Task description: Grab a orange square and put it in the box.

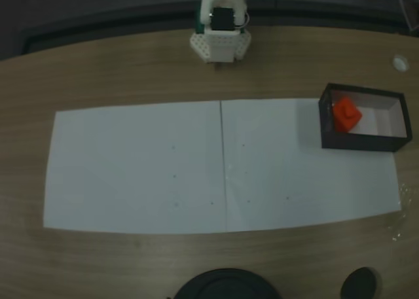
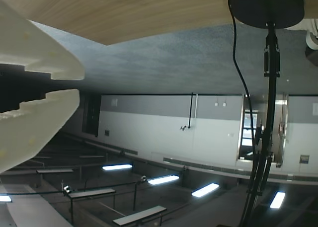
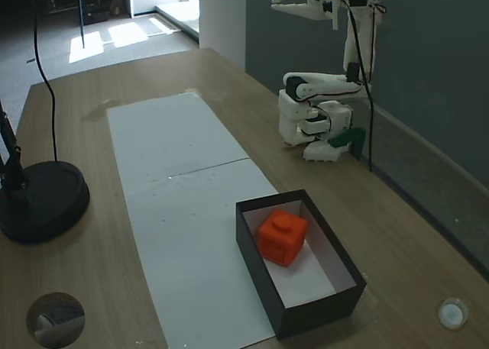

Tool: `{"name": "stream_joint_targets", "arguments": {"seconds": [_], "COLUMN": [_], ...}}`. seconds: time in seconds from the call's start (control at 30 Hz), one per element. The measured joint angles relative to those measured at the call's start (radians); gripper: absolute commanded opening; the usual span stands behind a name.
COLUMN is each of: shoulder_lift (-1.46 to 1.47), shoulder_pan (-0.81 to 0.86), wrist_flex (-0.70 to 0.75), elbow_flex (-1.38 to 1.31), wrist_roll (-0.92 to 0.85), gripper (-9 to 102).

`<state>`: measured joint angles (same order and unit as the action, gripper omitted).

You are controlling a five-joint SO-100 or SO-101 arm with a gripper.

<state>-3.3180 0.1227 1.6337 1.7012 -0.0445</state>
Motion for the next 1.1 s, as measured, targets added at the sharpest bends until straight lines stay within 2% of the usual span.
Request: {"name": "stream_joint_targets", "arguments": {"seconds": [0.1,0.23,0.4,0.53,0.63,0.83,1.0,1.1], "shoulder_lift": [-0.124,-0.140,-0.140,-0.140,-0.140,-0.140,-0.140,-0.140], "shoulder_pan": [0.000,0.000,0.006,0.002,-0.006,-0.006,0.003,-0.009], "wrist_flex": [-0.072,-0.172,-0.371,-0.535,-0.600,-0.634,-0.623,-0.546], "elbow_flex": [0.137,0.314,0.541,0.824,1.051,1.359,1.397,1.396], "wrist_roll": [-0.032,-0.035,-0.035,-0.035,-0.035,-0.035,-0.035,-0.034], "gripper": [0,0,0,0,0,0,0,0]}}
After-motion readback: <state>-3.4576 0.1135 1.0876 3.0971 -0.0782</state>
